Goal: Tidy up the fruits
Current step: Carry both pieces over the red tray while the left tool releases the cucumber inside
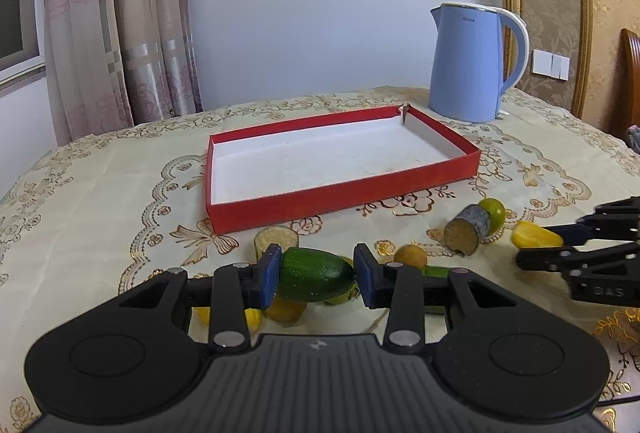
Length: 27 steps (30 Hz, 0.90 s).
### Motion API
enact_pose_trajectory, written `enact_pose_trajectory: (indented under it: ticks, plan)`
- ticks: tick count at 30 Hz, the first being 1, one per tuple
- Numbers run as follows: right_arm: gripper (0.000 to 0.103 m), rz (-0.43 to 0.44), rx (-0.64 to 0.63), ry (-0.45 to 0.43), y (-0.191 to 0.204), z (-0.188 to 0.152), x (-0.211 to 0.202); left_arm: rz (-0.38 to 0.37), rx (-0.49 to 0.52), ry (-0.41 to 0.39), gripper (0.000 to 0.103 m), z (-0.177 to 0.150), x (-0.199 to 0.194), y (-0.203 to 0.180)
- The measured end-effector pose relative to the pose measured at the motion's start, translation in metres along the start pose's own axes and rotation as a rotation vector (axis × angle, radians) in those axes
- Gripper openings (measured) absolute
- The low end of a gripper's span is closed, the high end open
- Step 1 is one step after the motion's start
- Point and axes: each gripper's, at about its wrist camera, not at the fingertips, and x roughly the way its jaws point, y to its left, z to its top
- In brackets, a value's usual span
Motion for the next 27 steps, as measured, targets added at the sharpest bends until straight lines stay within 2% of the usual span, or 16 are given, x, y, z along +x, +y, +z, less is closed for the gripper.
enact_pose_trajectory:
  ticks: [11,19,27]
  plan:
    - [0.029,0.07,0.032,-0.08,-0.008,0.013,-0.02,0.056,0.029,-0.016,0.038,0.038,0.032,-0.005]
    - [0.029,0.078,0.035,-0.115,-0.017,0.024,-0.026,0.132,0.023,0.009,0.038,0.071,0.082,-0.004]
    - [0.028,0.078,0.04,-0.144,-0.031,0.046,-0.014,0.179,-0.006,0.092,0.038,0.102,0.155,0.005]
